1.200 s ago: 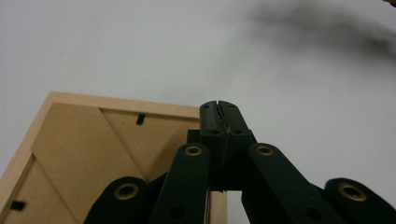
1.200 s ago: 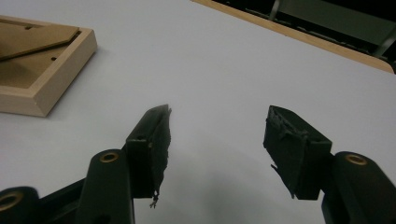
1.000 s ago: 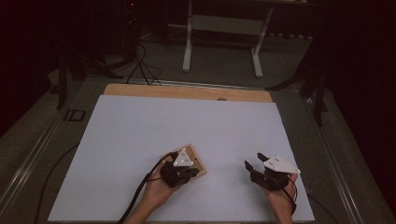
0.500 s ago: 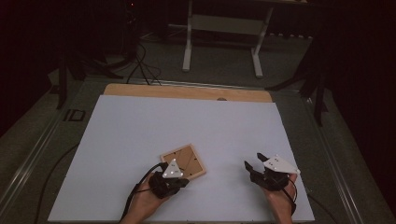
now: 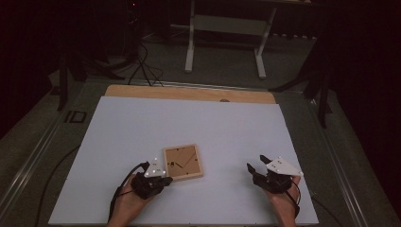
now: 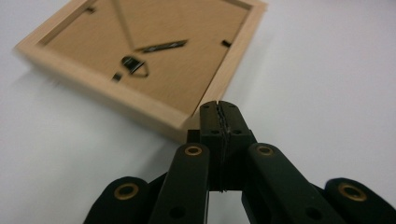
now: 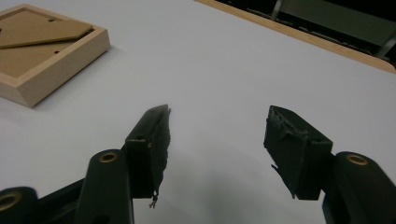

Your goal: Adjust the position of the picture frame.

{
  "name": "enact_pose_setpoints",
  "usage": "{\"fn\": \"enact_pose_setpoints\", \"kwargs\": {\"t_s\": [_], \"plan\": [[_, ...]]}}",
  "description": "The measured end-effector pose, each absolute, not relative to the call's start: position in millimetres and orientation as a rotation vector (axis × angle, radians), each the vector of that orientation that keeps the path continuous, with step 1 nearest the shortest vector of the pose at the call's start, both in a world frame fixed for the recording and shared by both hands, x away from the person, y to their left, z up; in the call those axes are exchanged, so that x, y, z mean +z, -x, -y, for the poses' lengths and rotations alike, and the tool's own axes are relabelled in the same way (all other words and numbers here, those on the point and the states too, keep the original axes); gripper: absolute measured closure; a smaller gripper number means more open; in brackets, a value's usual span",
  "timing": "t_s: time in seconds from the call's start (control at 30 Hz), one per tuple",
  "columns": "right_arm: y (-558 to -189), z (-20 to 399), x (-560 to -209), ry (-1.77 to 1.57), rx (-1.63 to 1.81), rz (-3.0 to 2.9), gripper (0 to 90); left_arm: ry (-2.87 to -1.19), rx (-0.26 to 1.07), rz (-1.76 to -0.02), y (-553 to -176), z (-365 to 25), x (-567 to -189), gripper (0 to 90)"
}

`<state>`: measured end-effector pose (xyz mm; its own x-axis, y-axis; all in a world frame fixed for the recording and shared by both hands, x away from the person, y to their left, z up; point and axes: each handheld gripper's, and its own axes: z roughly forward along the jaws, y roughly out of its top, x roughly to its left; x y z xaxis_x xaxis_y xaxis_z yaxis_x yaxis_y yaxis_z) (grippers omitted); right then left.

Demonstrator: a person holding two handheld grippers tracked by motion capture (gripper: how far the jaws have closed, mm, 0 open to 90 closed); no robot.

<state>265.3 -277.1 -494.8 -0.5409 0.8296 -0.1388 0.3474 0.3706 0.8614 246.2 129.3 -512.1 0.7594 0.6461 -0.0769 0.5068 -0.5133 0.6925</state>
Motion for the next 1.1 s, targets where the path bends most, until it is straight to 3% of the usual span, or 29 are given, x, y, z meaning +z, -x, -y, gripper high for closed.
{"fn": "enact_pose_setpoints", "kwargs": {"t_s": [0.53, 1.1], "plan": [[-266, 276, -495, -1.009, 1.096, -2.067, 40.0, -2.126, 0.318, -1.085, -287, -146, -510, 89.5], [-265, 277, -495, -1.010, 1.098, -2.067, 40.0, -2.088, 0.403, -1.176, -336, -122, -510, 89.0]]}}
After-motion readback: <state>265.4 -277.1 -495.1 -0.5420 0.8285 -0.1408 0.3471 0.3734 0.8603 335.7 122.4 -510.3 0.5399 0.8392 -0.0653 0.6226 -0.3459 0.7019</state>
